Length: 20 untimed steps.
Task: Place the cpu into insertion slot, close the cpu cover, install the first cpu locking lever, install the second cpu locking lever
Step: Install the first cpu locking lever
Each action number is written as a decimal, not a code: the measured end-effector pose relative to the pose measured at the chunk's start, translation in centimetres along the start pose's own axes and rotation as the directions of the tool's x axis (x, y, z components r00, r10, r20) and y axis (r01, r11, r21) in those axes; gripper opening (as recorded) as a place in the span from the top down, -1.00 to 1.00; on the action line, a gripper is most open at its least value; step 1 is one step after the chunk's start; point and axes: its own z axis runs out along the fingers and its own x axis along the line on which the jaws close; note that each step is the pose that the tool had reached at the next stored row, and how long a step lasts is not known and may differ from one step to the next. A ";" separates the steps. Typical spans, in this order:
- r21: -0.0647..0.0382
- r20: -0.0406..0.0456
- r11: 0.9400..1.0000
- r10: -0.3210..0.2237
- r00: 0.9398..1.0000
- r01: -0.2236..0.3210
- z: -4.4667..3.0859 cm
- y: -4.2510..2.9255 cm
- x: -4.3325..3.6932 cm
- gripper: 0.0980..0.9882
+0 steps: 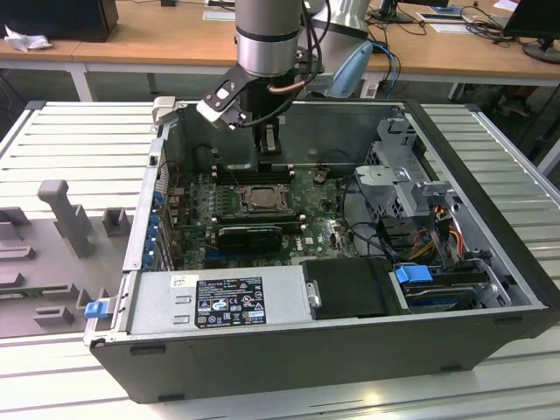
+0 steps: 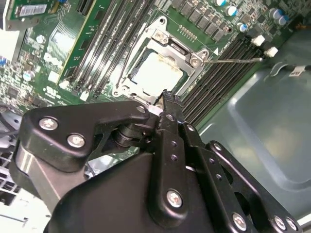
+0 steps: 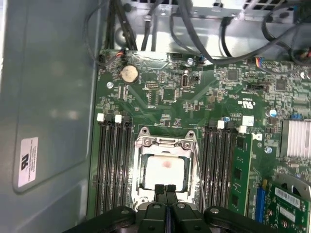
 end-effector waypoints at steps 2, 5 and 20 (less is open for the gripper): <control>0.001 -0.001 0.999 -0.042 0.999 0.042 0.01 0.00 0.00 0.98; 0.004 -0.004 0.992 -0.126 0.992 0.126 0.02 -0.01 0.00 0.98; 0.008 -0.009 0.961 -0.276 0.961 0.276 -0.78 0.02 0.02 0.98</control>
